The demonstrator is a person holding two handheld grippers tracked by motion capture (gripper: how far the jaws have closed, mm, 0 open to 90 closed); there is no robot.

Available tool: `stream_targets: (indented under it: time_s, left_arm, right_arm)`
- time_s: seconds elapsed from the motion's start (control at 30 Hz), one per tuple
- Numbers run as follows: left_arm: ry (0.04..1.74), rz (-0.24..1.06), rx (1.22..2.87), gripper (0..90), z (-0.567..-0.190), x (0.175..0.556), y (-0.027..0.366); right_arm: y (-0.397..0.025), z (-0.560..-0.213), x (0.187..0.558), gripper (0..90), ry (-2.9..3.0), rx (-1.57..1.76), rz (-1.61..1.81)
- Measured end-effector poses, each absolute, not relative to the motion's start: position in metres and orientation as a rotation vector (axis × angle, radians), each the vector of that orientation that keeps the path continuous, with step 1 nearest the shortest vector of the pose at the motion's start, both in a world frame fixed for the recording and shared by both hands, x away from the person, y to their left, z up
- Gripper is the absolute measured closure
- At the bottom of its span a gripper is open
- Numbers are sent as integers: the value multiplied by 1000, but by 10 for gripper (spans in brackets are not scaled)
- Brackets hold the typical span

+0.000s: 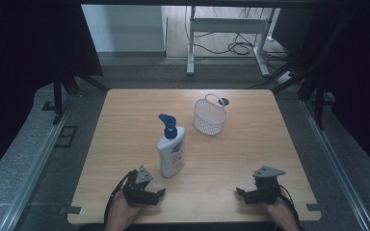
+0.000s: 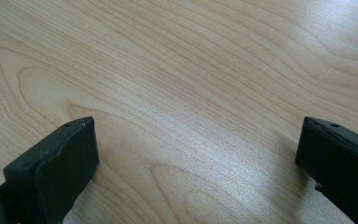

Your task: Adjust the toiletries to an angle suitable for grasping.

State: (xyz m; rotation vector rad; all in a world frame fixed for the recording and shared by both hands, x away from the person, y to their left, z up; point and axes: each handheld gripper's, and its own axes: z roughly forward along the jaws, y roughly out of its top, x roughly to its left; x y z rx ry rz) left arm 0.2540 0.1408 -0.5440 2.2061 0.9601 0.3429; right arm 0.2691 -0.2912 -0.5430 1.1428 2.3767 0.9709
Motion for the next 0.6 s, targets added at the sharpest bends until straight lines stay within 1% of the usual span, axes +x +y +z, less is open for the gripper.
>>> stream_targets:
  time_s: [0.6]
  left_arm:
    - [964,347,2206,119,-544,255,140]
  right_arm:
    - [-291,-543,269,0,2377,1142,972]
